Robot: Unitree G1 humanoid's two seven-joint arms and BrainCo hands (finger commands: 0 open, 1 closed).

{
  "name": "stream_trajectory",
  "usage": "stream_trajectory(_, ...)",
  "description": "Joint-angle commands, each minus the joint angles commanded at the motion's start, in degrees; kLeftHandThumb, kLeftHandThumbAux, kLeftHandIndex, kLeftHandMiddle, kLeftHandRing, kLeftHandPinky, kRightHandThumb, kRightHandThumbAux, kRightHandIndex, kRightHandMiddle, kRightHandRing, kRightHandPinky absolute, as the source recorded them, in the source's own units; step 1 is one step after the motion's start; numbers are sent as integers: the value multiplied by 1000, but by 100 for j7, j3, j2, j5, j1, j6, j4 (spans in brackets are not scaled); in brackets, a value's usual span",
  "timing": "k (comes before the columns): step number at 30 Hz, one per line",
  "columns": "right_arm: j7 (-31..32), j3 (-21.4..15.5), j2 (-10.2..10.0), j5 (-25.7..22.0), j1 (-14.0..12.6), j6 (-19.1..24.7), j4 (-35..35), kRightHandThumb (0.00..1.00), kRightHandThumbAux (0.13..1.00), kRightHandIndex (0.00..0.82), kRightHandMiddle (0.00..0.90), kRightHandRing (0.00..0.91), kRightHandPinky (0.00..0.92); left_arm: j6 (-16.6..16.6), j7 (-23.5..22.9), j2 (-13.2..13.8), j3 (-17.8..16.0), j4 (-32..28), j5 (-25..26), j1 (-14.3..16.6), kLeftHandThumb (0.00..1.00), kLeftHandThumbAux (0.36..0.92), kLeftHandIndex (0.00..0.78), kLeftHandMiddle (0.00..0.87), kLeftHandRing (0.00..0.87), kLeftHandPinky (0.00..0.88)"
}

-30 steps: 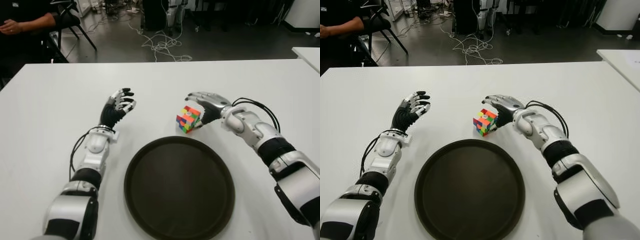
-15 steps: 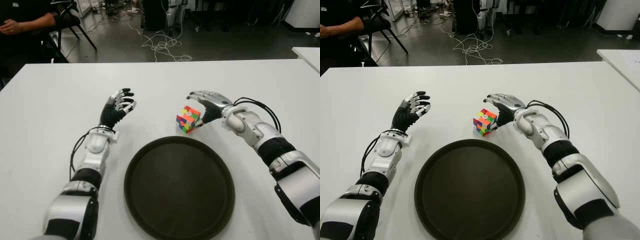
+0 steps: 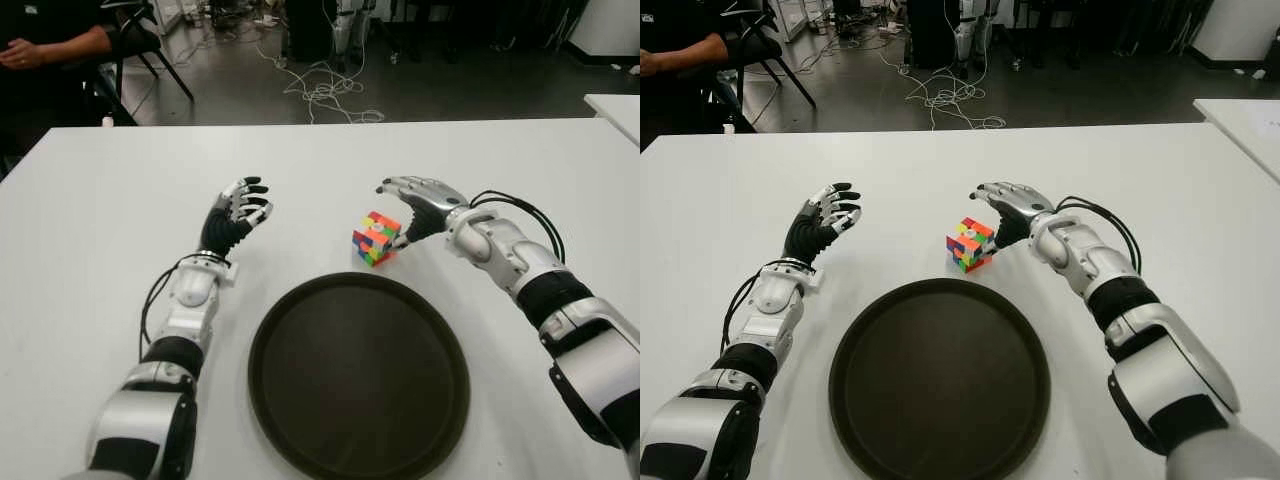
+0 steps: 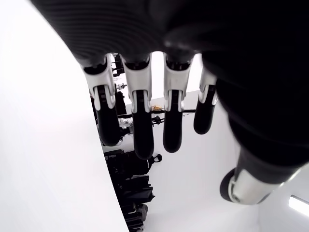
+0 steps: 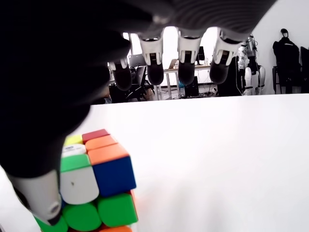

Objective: Pick up the Rubik's Cube and put it in the plate

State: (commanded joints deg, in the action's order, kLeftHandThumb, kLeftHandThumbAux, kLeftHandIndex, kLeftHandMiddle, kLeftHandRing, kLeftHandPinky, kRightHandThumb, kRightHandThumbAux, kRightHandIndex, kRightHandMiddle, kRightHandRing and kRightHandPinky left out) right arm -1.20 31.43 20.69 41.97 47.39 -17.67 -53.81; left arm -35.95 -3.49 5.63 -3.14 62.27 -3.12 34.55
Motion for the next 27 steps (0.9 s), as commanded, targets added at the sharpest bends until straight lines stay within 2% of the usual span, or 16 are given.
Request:
stream_trajectory(7, -6, -2, -39, -54, -20, -132, -75, 0, 702, 4, 18, 44, 72, -44, 64, 4, 23, 19, -45, 7, 48, 644, 221, 284, 284, 282)
stream_trajectory(14, -21, 57, -93, -23, -10, -290, -193, 0, 703, 11, 21, 43, 70, -68, 54, -3, 16, 14, -56, 4, 32, 661, 234, 289, 285, 271)
stream_trajectory(22, 52, 150, -180, 5, -14, -374, -260, 0, 715, 14, 19, 42, 68, -84, 56, -10, 16, 18, -60, -1, 28, 649, 222, 278, 281, 272)
stream_trajectory(27, 5, 298, -317, 78, -81, -377, -368, 0, 715, 13, 18, 42, 65, -103, 91, -12, 26, 17, -86, 1, 34, 663, 222, 283, 281, 269)
